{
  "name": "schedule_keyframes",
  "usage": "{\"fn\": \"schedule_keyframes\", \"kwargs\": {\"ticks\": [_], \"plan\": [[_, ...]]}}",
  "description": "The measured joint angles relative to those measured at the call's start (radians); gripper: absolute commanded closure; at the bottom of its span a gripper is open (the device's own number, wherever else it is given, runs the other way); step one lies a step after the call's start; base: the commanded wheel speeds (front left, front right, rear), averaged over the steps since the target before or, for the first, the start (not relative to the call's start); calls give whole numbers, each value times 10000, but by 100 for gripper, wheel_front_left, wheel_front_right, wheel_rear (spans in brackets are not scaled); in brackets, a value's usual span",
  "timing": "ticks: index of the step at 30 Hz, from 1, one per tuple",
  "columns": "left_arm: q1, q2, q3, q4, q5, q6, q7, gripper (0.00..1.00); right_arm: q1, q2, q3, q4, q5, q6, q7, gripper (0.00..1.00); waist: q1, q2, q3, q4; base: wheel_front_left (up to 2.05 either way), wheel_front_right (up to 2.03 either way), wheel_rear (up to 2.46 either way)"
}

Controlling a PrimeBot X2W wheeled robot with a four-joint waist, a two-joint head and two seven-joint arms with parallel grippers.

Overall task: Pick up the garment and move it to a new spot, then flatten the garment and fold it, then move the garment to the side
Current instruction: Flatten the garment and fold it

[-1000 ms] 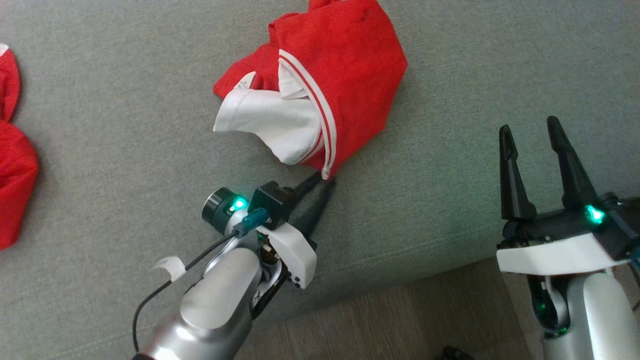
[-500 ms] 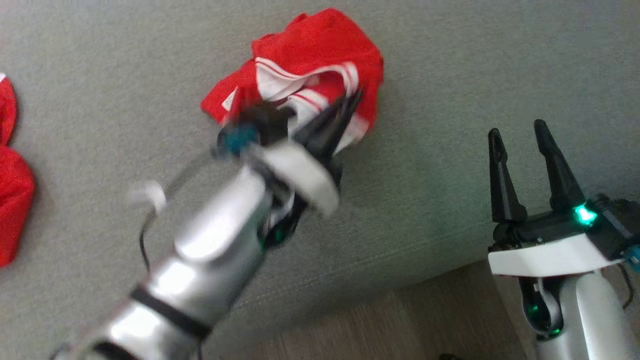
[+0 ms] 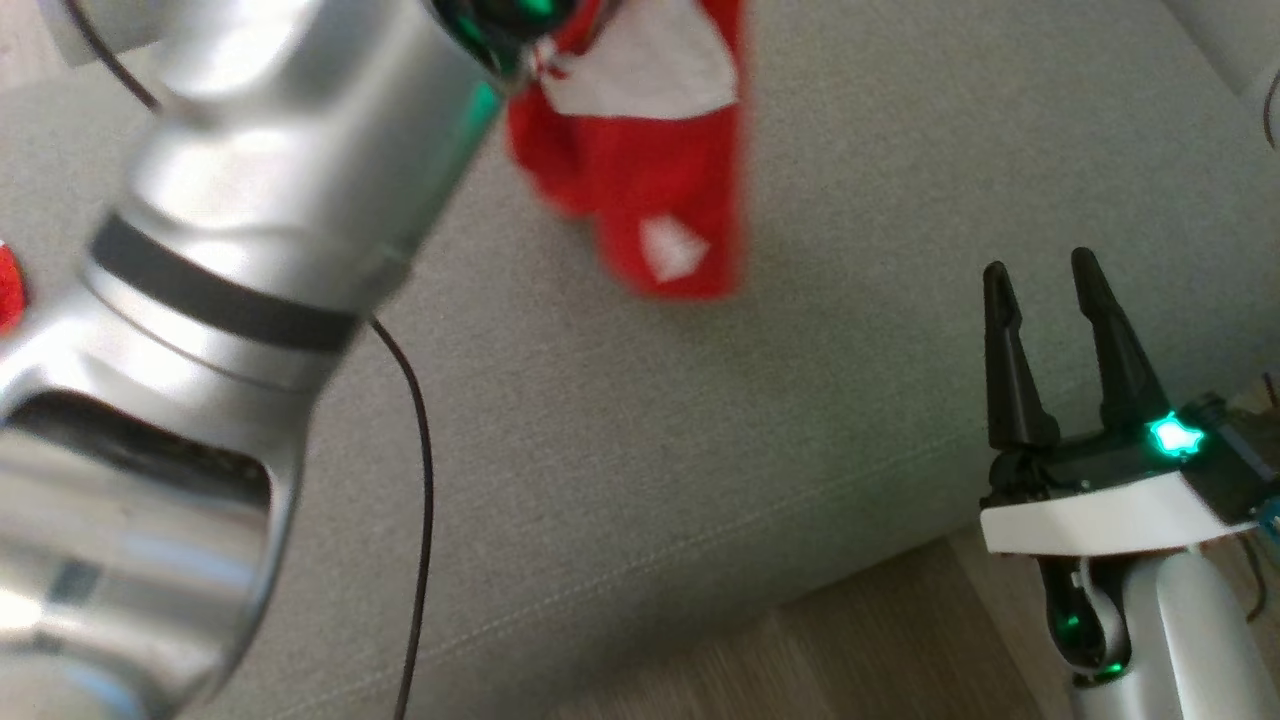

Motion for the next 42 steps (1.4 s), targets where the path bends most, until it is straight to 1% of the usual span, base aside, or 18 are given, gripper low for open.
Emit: {"fn": "schedule_keyframes", "kwargs": {"ticks": [3, 5, 7, 11, 12, 15, 19, 24, 25, 26, 27, 28, 29, 30, 34, 38, 40, 42], "plan": [[-442, 221, 372, 35, 19, -35, -307, 100, 40, 0, -102, -13, 0, 0, 0, 0, 0, 0, -147, 160, 0, 0, 0], [-239, 616, 652, 98, -29, -73, -431, 100, 104, 0, -142, -29, 0, 0, 0, 0, 0, 0, -210, 312, 0, 0, 0], [516, 1175, 1057, 146, -278, -67, -470, 100, 244, 0, -207, -36, 0, 0, 0, 0, 0, 0, -247, 504, 0, 0, 0], [3606, 2219, 1271, 360, -945, 81, -527, 100, 463, 0, -332, -23, -23, 0, 0, 0, 0, 0, -254, 950, 0, 0, 0], [5408, 2493, 1174, 502, -1331, 111, -389, 100, 470, 0, -372, -25, -94, 0, 0, 0, 0, 0, -216, 1179, 0, 0, 0], [7441, 2959, 892, 709, -1350, 111, -359, 100, 469, 0, -372, -25, -242, 0, 0, 0, 0, 0, -77, 1486, 0, 0, 0], [8250, 3340, 934, 951, -1093, 111, -464, 100, 445, 4, -318, -21, -416, 0, 0, 0, 0, 0, 115, 1756, 0, 0, 0], [8237, 3358, 1778, 892, -483, 84, -545, 100, 397, 2, -190, 121, -640, 0, 0, 0, 0, 0, 401, 2092, 0, 0, 0], [8238, 3356, 1918, 832, -196, 50, -545, 95, 395, 2, -171, 155, -646, 0, 0, 0, 0, 0, 443, 2139, 0, 0, 0], [8242, 3342, 2125, 796, 107, 42, -545, 68, 395, 2, -134, 184, -648, 0, 0, 0, 0, 0, 481, 2181, 0, 0, 0], [8244, 3340, 2307, 738, 466, 42, -545, 54, 395, 2, -92, 221, -662, 0, 0, 0, 0, 0, 513, 2215, 0, 0, 0], [8260, 3300, 2541, 669, 796, 42, -545, 35, 395, 2, -52, 259, -694, 0, 0, 0, 0, 0, 536, 2242, 0, 0, 0], [8304, 3195, 2859, 571, 1035, 42, -545, 5, 396, 2, -13, 299, -721, 0, 0, 0, 0, 0, 553, 2268, 0, 0, 0], [8362, 3045, 3162, 493, 1221, 42, -550, 0, 397, 2, 17, 339, -721, 0, 0, 0, 0, 0, 565, 2288, 0, 0, 0], [8890, 2357, 4305, -288, 2479, 192, -556, 0, 402, 2, 86, 426, -721, 0, 0, 0, 0, 0, 619, 2366, 0, 0, 0], [9847, 1722, 5340, -1486, 4364, 746, -556, 0, 401, 0, 84, 458, -721, 0, 0, 0, 0, 0, 713, 2484, 0, 0, 0], [10446, 1269, 5764, -2144, 5164, 1085, -556, 0, 400, 0, 84, 462, -719, 0, 0, 0, 0, 0, 759, 2542, 0, 0, 0], [11122, 731, 5963, -2594, 5699, 1174, -558, 0, 391, 0, 88, 464, -719, 0, 0, 0, 0, 0, 811, 2574, 0, 0, 0]]}}
